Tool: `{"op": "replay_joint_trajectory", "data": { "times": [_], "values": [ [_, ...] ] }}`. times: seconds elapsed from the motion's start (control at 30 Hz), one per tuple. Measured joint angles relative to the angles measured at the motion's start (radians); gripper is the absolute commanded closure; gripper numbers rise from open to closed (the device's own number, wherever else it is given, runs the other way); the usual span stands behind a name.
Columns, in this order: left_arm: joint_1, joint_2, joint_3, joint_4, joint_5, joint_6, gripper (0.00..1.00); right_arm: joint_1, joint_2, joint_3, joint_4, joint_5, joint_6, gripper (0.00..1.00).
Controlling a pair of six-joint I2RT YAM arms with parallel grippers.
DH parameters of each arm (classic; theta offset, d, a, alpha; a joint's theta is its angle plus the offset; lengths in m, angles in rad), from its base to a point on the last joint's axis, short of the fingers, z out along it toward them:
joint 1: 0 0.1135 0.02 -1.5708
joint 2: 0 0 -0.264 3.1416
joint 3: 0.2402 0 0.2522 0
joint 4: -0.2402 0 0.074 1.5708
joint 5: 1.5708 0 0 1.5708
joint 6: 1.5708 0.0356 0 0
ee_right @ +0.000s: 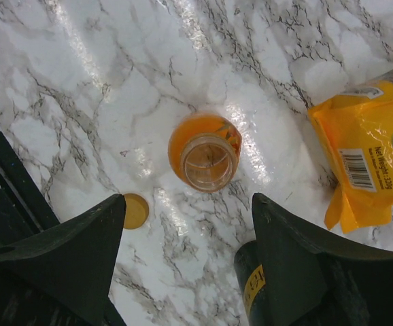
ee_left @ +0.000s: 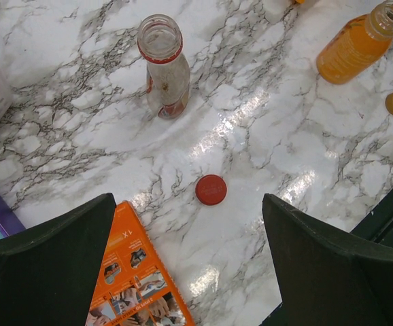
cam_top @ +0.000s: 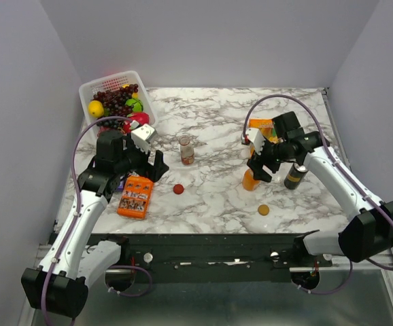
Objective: Screw on the bottle caps
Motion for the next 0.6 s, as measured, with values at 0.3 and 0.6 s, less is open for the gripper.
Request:
{"op": "replay_joint_trajectory", "data": {
  "times": [0.3,0.6],
  "values": [
    [0.014,-0.011,-0.006,0.0,0.017,-0.001,0.01,0.018,0.132,0.005,0.068,0.059,0.0,0.18],
    [0.021,-0.01,-0.013,0.006,0.029,-0.004,0.01,0.026,0.177,0.005,0.084,0.07,-0.008,0.41]
  ]
}}
